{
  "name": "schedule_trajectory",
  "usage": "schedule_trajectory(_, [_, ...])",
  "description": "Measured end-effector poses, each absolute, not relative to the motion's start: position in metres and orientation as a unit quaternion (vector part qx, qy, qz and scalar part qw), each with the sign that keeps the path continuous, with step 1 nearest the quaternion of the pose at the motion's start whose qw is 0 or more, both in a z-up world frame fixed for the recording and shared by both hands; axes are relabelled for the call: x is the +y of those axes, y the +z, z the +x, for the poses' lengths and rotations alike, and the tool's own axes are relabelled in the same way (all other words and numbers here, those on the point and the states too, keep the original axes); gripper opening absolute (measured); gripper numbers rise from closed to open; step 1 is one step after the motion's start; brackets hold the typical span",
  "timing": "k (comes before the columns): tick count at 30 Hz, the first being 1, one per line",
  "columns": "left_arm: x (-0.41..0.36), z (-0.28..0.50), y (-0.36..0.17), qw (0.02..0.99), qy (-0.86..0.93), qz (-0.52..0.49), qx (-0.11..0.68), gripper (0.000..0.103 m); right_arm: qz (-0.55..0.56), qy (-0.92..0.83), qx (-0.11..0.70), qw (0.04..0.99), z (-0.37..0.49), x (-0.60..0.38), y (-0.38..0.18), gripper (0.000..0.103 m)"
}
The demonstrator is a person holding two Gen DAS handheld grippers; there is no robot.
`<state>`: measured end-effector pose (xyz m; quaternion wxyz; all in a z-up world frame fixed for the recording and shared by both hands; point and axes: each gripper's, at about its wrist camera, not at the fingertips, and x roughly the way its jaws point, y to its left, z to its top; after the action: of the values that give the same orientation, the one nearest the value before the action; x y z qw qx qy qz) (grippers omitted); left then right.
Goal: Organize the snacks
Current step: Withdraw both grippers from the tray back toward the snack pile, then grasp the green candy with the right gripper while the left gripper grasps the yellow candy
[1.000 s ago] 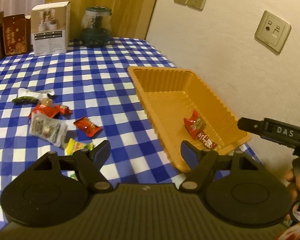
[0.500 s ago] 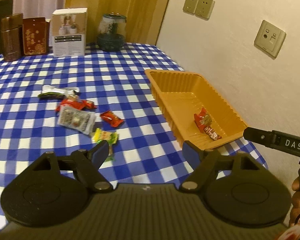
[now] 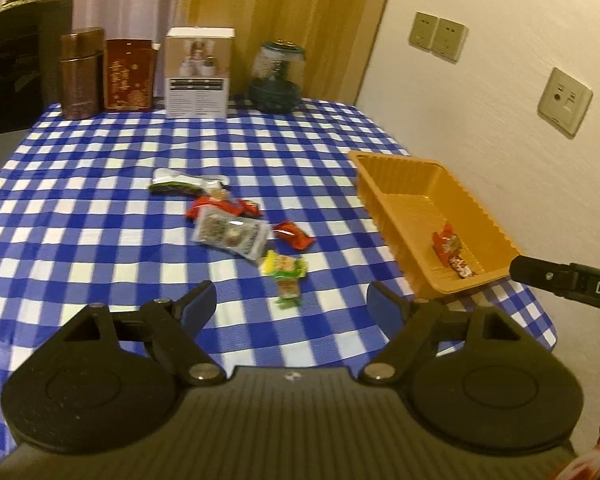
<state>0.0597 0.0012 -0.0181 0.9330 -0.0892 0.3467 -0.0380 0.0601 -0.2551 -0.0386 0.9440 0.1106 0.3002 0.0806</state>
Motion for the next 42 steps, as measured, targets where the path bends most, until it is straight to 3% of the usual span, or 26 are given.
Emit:
schedule_trajectory(14, [0.054, 0.048, -0.023, 0.932, 0.019, -0.095, 0.349, 0.081, 0.085, 0.128, 0.311, 0.938, 0.062, -0.205, -0.047, 0.081])
schedule_trajectory(35, [0.096, 0.09, -0.058, 0.921, 0.038, -0.107, 0.373, 0.084, 0.041, 0.172, 0.343, 0.923, 0.119, -0.129, -0.098, 0.08])
schedule_trajectory(37, [0.097, 0.095, -0.062, 0.92, 0.037, -0.107, 0.375, 0.084, 0.037, 0.175, 0.348, 0.92, 0.126, -0.123, -0.104, 0.071])
schedule_trajectory(42, [0.1, 0.108, -0.071, 0.918, 0.035, -0.107, 0.381, 0.084, 0.026, 0.181, 0.359, 0.915, 0.144, -0.109, -0.12, 0.062])
